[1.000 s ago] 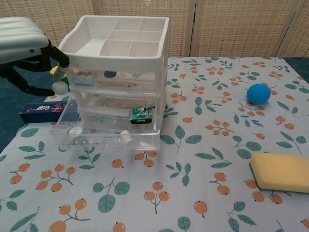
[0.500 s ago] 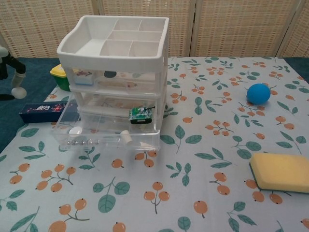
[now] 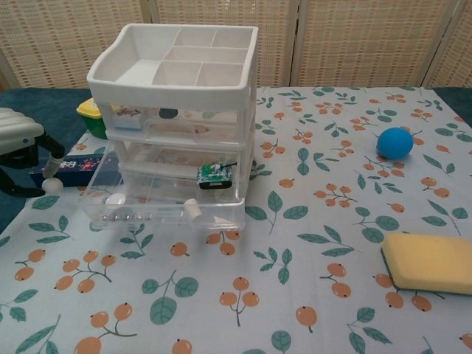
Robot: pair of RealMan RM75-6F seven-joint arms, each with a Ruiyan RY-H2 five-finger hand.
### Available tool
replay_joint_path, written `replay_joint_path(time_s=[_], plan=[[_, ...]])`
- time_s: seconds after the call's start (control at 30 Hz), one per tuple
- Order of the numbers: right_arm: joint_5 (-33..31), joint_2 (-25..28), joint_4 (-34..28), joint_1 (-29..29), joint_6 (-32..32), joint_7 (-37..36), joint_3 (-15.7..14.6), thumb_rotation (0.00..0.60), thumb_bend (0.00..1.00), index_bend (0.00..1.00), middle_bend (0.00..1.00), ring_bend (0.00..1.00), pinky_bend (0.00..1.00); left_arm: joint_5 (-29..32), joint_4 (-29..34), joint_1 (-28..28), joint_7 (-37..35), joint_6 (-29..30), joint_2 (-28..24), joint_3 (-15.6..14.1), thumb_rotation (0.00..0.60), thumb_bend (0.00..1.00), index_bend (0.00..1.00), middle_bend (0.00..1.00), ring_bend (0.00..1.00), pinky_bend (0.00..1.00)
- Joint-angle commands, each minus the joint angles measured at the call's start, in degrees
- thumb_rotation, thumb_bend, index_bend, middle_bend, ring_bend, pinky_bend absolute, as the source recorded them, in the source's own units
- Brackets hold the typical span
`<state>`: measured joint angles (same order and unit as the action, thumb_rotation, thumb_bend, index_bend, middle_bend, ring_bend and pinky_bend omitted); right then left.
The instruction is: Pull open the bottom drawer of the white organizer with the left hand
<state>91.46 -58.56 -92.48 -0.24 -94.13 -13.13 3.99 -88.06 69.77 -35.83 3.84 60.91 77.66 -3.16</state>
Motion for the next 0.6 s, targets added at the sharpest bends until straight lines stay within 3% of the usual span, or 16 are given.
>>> replay_joint_path(time_s=[0.03,0.33,0.47,0.6], plan=[[-0.08,-0.02,0.03,-0.01,0.01,0.02,0.01,0.600,0.25,0.00,0.10,0.00,0.00,-0.23,-0.41,-0.24,0.10,-0.58,0.97,0.22,0.600,0.23,0.55,1.00,1.00,1.00],[-0.36,-0.05,0.36,0.10,0.16,-0.26,0.15,0.600,0.25,0.00,0.10,0.00,0.00,2.55,0.98,1.03,1.28,-1.05,1.07,1.57,0.600,0.23,0.33,0.98,1.00,1.00],[-0.44,0.04,0.45,0.13,0.33,-0.38,0.09,0.600,0.25,0.00,0.10,0.00,0.00,5.52,3.60,3.11,2.27,1.50,-0.90,3.37,0.600,0.23,0.30,0.94,0.97,1.00],[-0.44,0.34,0.35,0.22,0.74,-0.26,-0.06,0.600,0.25,0.00,0.10,0.00,0.00,10.41,8.36,6.25,5.63,5.17,-4.11,5.68,0.600,0.23,0.28,0.87,0.87,1.00]])
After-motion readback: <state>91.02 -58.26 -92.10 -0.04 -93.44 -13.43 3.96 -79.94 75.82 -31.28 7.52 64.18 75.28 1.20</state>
